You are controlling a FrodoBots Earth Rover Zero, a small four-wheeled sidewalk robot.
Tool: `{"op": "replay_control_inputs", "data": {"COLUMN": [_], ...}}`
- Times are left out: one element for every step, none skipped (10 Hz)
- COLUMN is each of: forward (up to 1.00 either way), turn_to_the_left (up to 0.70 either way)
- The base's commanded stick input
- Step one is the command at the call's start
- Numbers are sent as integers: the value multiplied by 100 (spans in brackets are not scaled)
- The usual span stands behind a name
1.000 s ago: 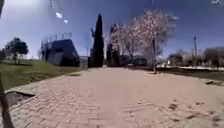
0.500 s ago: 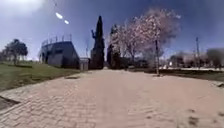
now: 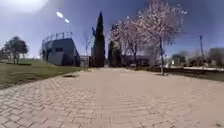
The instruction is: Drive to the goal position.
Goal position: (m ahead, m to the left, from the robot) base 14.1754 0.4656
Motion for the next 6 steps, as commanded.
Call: {"op": "replay_control_inputs", "data": {"forward": [96,96,96,96,96,96], "turn_to_the_left": [0,0,0,0,3,21]}}
